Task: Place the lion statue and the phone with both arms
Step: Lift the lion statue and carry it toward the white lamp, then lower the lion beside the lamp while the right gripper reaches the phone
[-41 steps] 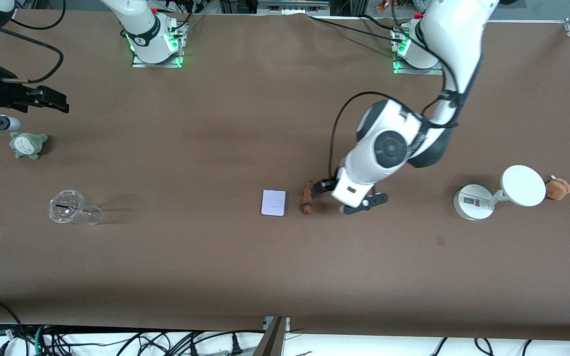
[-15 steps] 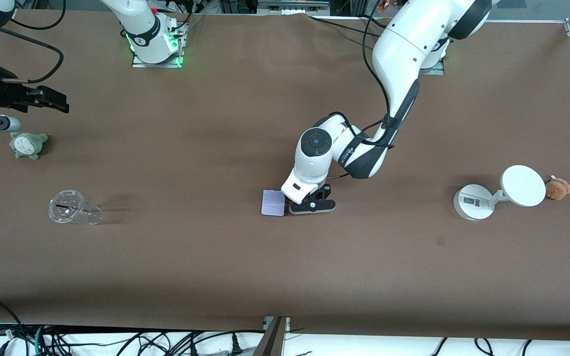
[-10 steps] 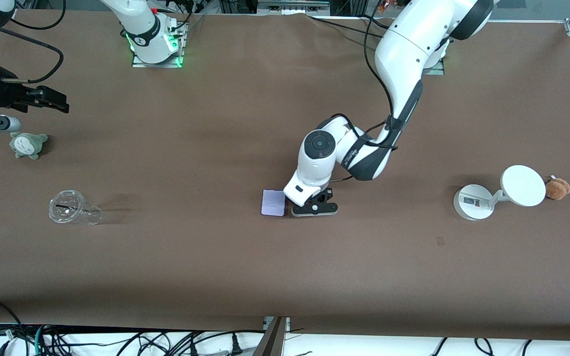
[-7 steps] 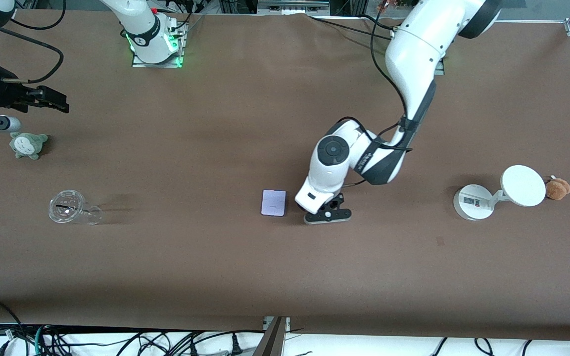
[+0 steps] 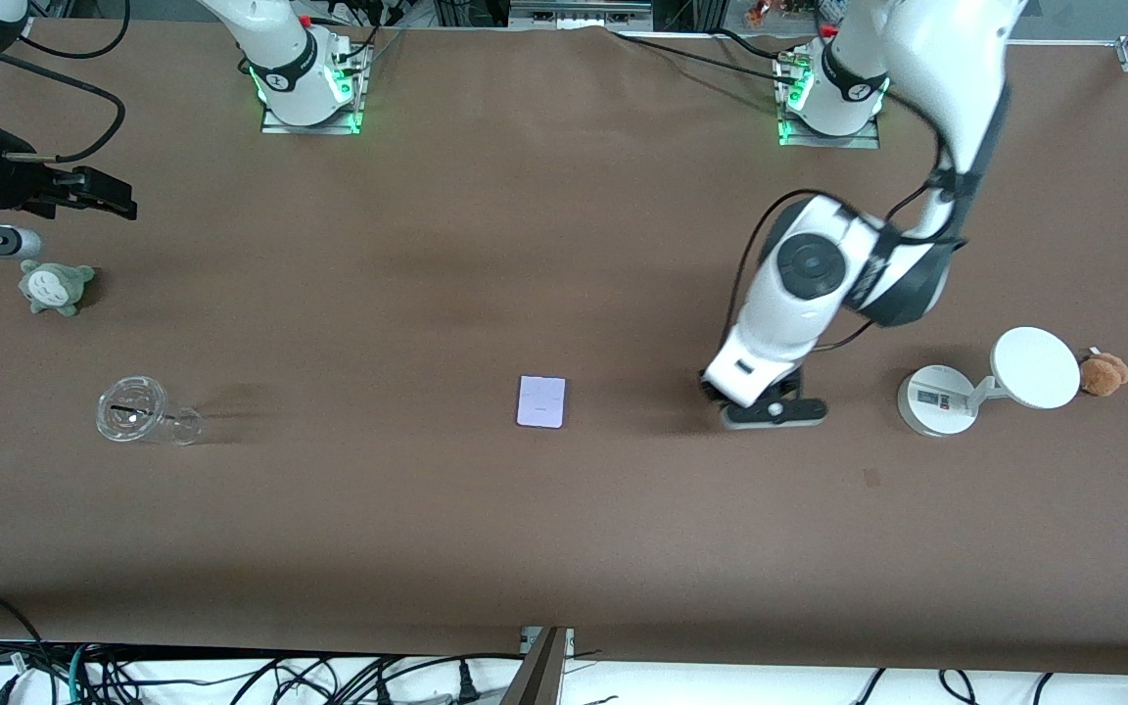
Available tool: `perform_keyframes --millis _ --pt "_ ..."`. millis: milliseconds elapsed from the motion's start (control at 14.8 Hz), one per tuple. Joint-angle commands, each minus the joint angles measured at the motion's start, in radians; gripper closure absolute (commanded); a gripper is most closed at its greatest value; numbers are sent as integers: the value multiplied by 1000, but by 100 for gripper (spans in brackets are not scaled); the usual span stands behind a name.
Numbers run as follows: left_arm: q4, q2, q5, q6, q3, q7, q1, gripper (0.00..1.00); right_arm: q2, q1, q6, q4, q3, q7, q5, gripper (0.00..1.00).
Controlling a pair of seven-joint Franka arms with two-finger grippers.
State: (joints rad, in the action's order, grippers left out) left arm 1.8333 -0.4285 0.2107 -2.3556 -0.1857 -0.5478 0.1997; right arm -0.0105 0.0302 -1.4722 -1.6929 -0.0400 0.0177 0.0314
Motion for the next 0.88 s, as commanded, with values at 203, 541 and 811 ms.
perform_keyframes --millis 203,541,811 --pt "270 125 10 -97 -24 340 -236 100 13 52 3 35 3 -11 -15 0" --pt "256 48 -7 -197 -23 388 -283 100 95 134 -57 87 2 -180 -102 0" --pt "224 -57 -8 -309 -23 387 -281 100 182 241 -184 87 2 -342 -119 0"
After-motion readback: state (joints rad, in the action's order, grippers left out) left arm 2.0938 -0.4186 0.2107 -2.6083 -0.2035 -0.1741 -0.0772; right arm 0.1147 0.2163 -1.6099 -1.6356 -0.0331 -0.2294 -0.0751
